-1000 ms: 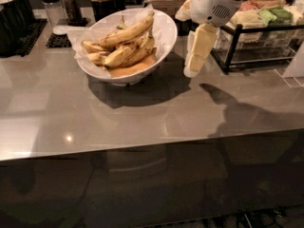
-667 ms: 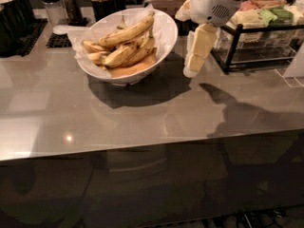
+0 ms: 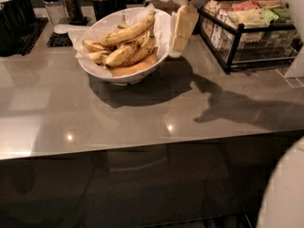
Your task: Pick banana from white bowl
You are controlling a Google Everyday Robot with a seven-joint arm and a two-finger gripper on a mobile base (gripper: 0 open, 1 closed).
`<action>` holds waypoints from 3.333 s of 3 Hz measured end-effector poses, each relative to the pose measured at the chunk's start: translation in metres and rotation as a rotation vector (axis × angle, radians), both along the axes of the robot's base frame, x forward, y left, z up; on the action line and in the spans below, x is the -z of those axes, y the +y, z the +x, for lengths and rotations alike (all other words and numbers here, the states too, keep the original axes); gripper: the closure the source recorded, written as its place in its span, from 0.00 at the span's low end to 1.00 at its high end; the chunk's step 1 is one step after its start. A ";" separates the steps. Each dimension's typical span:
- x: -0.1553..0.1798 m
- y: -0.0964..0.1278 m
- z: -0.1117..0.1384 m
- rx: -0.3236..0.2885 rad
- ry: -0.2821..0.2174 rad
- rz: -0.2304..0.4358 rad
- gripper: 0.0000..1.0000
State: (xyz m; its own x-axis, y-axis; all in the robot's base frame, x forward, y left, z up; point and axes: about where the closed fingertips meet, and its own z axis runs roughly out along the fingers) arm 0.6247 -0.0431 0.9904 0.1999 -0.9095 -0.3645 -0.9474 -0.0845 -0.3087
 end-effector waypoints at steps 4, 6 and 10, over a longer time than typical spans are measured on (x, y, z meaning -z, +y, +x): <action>0.062 0.100 0.043 -0.173 0.098 0.030 0.00; 0.062 0.103 0.047 -0.170 0.088 0.038 0.42; 0.029 0.074 0.023 -0.147 0.040 0.143 1.00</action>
Offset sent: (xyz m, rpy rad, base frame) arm 0.0549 0.0845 -0.0142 0.0210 0.0158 0.1849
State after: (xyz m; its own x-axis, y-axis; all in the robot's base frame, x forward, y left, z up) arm 0.6480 0.0307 0.9616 0.3096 -0.8101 -0.4978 -0.9397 -0.1809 -0.2901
